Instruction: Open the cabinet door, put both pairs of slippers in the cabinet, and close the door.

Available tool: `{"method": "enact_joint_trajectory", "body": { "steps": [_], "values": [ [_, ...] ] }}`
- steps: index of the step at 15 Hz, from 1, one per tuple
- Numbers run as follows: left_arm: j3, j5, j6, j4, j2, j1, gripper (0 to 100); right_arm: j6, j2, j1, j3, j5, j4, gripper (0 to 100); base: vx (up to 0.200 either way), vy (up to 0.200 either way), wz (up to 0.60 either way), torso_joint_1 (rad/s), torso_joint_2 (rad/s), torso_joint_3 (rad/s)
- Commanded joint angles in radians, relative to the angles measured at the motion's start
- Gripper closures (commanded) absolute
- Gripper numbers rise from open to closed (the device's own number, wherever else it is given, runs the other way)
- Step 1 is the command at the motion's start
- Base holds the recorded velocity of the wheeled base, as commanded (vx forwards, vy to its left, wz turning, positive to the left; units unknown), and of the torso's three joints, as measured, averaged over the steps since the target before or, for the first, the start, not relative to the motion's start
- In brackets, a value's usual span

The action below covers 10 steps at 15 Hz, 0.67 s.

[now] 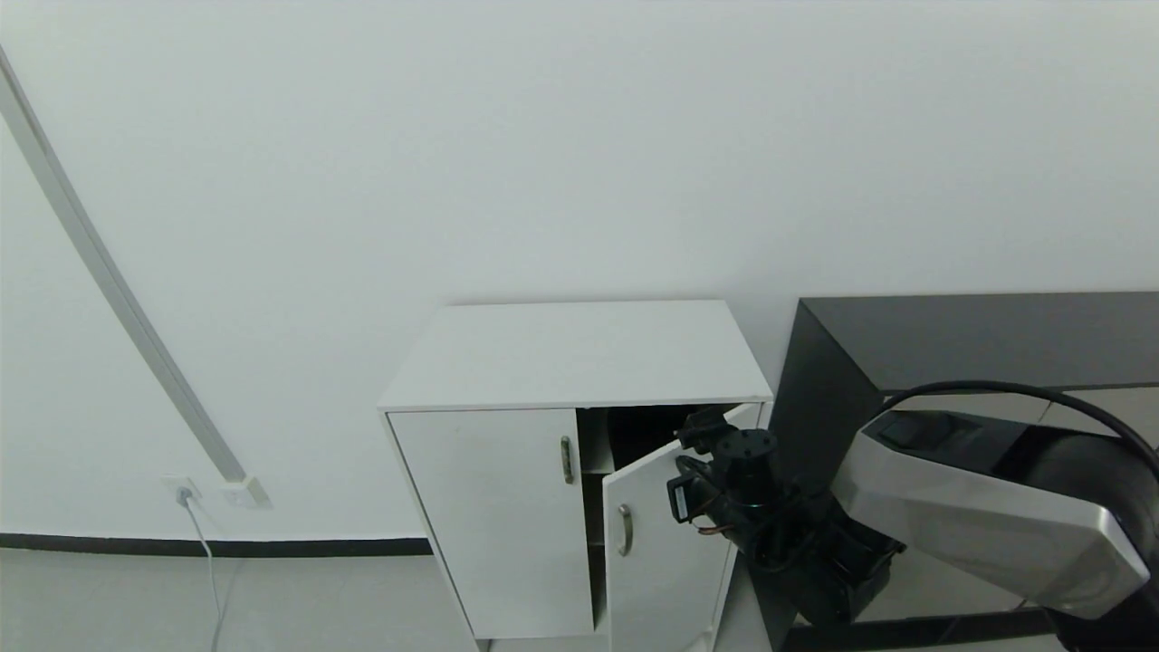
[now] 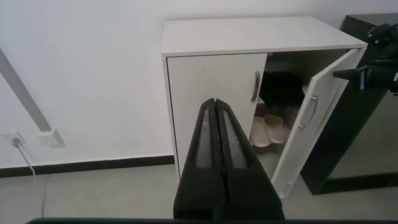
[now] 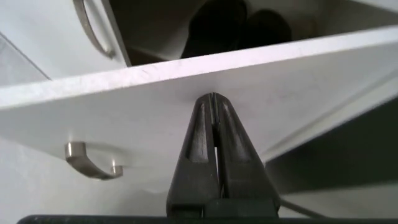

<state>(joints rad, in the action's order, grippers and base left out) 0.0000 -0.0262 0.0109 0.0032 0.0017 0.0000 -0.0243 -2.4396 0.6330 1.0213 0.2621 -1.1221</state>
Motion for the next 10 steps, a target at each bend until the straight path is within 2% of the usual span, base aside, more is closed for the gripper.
{"method": "enact_joint_trajectory", "body": {
  "steps": [1,10],
  "values": [
    [0.0,0.0,0.0,0.0,0.0,0.0,100,0.0,-0.044,-0.007,0.051,-0.001,0.002,100,0.0,0.0,0.0,0.0,0.0,0.0],
    [0.0,0.0,0.0,0.0,0.0,0.0,100,0.0,-0.113,-0.042,0.195,-0.007,0.01,100,0.0,0.0,0.0,0.0,0.0,0.0]
  ]
}}
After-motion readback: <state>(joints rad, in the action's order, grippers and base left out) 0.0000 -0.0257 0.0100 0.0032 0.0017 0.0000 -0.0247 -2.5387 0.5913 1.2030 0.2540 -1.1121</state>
